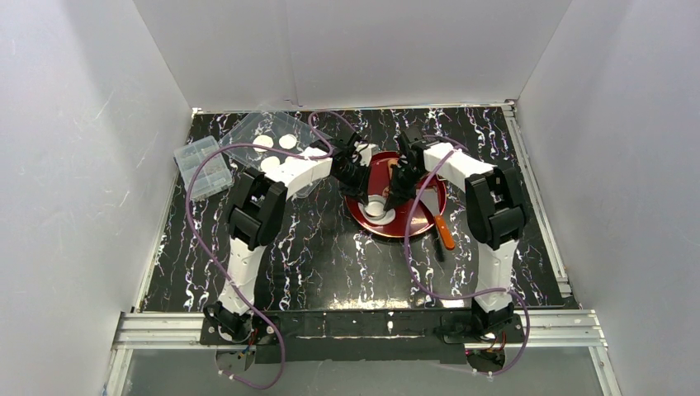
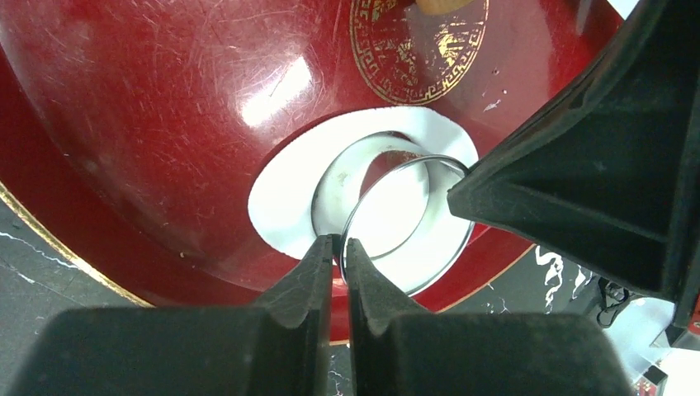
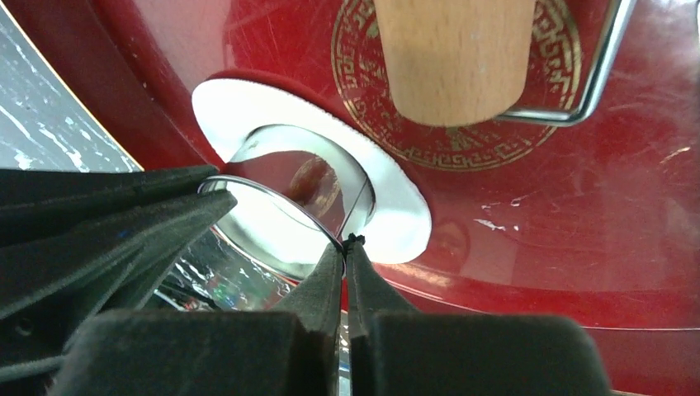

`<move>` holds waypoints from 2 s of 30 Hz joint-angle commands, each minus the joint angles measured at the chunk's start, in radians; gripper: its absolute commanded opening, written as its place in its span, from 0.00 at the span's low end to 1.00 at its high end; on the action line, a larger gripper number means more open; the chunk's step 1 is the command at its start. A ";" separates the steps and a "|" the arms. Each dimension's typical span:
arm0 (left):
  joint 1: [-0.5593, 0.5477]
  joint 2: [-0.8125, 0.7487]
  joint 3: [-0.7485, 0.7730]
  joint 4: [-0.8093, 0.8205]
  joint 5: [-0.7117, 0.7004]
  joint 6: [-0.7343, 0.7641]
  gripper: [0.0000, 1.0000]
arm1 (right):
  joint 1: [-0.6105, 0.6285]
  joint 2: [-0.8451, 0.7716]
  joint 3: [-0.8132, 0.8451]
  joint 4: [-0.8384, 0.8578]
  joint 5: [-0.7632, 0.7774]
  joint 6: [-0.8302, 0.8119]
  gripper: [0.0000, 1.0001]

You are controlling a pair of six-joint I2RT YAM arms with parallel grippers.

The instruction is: Roll out the dumpling wrappers from the dough

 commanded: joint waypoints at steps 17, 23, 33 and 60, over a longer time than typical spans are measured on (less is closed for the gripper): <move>0.006 0.040 -0.043 -0.247 -0.103 0.113 0.00 | -0.106 -0.052 -0.015 0.098 0.118 0.004 0.01; 0.004 0.085 -0.035 -0.223 -0.092 0.076 0.00 | -0.108 -0.076 -0.094 0.080 0.135 -0.027 0.01; 0.005 0.193 0.303 -0.288 -0.175 0.138 0.00 | -0.058 -0.268 -0.405 0.248 0.092 0.112 0.01; 0.008 0.072 0.076 -0.278 -0.159 0.228 0.00 | -0.052 -0.105 -0.143 0.178 0.252 0.034 0.01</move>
